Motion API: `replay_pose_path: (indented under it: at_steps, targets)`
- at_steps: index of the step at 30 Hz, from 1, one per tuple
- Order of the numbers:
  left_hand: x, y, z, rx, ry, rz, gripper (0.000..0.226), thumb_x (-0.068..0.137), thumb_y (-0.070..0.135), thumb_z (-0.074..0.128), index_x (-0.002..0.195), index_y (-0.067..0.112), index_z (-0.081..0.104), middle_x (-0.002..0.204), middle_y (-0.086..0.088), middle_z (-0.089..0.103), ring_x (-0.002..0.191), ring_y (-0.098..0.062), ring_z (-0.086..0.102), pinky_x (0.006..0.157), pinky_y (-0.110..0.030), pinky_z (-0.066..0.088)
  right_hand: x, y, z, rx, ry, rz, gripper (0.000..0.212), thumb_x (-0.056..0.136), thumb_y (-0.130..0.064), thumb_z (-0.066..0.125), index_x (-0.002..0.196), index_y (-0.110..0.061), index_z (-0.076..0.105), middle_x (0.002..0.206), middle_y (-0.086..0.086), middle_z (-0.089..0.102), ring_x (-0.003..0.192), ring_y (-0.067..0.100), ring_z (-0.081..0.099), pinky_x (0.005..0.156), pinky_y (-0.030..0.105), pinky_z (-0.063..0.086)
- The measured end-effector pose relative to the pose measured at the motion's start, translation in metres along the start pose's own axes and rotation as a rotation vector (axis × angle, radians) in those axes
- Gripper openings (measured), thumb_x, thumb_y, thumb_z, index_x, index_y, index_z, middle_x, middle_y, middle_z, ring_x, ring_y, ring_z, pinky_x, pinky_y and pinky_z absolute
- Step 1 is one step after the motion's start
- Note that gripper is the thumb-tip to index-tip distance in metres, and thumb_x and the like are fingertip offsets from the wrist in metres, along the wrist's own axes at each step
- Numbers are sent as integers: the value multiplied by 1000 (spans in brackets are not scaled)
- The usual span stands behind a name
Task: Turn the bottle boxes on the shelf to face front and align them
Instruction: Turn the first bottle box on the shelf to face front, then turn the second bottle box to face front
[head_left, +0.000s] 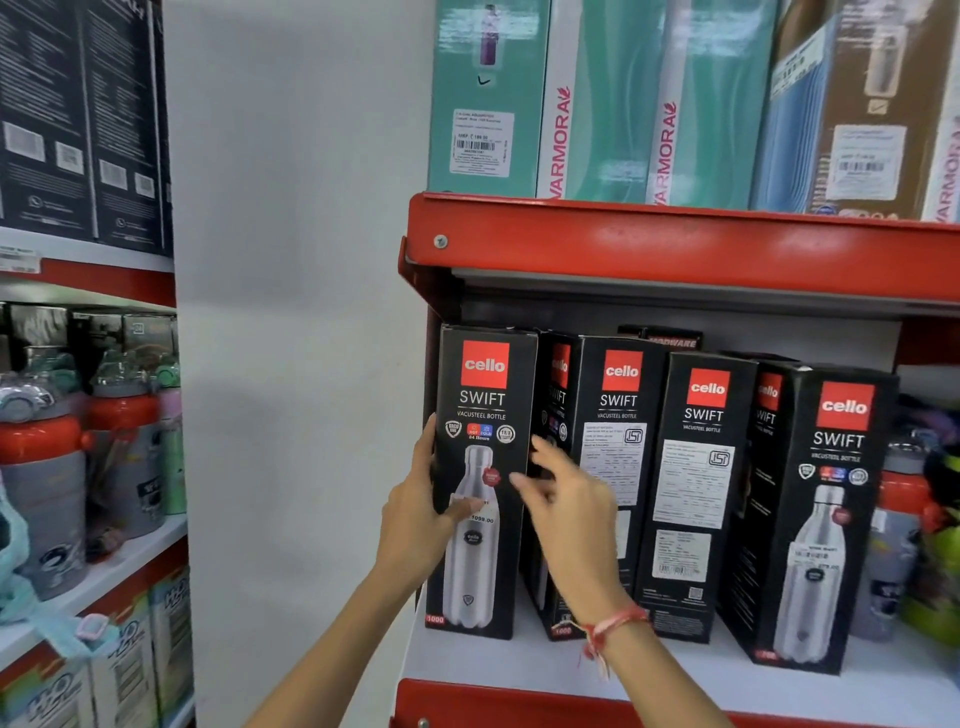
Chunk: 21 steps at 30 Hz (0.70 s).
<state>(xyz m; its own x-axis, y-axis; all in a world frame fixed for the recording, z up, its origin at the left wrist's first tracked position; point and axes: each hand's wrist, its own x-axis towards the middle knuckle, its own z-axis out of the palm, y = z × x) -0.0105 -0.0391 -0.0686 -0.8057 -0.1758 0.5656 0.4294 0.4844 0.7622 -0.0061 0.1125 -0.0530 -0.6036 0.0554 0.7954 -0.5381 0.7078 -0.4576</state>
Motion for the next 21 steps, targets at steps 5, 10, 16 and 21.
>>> replay_pose_path:
  at_steps: [5,10,16,21]
  targets:
    - [-13,18,10,172,258,98,80,79,19,74,144,22,27,139,-7,39,129,-18,35,96,-28,40,-1,26,-15,-184,273,158,67,78,-39,72,132,-8,47,124,16,49,109,27,41,89,40,46]
    - [-24,36,32,157,220,329,43,86,13,64,126,22,50,117,2,50,103,-9,55,89,-27,51,-7,31,-7,-234,171,345,105,65,-54,77,143,-2,29,136,23,35,112,34,35,85,44,46]
    - [-37,41,58,74,27,274,35,89,0,50,117,20,56,108,6,62,95,-3,59,89,-28,50,8,24,-20,-87,155,535,120,48,-48,89,141,-7,25,133,23,37,117,37,35,87,52,42]
    - [-45,47,66,9,-50,152,45,91,12,57,133,19,44,124,8,54,120,-8,52,102,-30,44,2,40,-55,151,39,480,125,45,-41,91,145,-10,22,134,18,33,123,32,36,94,39,41]
